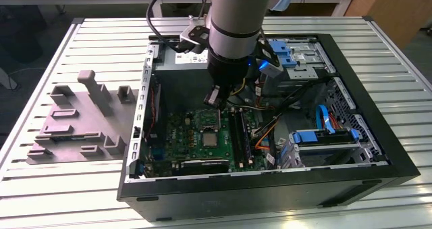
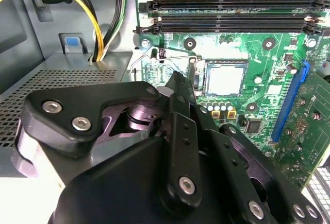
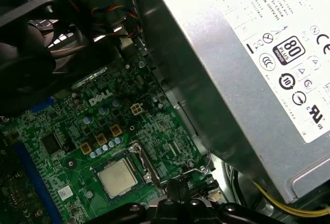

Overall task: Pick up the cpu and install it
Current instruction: 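Close the cpu cover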

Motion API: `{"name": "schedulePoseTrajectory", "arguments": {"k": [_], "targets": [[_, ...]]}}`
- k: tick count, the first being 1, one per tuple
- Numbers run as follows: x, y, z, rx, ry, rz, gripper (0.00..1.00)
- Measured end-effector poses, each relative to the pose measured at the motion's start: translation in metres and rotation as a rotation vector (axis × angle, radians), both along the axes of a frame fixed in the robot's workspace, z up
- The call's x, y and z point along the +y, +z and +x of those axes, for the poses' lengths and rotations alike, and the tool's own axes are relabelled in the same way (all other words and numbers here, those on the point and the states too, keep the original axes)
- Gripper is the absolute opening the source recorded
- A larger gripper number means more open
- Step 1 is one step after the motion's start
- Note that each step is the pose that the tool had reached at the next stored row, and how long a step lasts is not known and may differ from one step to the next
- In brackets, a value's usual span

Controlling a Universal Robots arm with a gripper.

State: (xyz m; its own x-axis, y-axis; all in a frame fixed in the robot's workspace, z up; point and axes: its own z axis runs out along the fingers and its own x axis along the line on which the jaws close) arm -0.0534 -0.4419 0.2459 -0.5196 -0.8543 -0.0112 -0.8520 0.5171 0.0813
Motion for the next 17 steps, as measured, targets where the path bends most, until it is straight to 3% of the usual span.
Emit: {"name": "schedulePoseTrajectory", "arguments": {"k": [6, 12, 17], "targets": [[-0.0009, 0.0000, 0.0000, 0.0000, 0.000, -0.0007, 0.11], [-0.0061, 0.0000, 0.0000, 0.0000, 0.000, -0.0008, 0.11], [-0.0075, 0.0000, 0.0000, 0.0000, 0.000, -0.0029, 0.11]]}}
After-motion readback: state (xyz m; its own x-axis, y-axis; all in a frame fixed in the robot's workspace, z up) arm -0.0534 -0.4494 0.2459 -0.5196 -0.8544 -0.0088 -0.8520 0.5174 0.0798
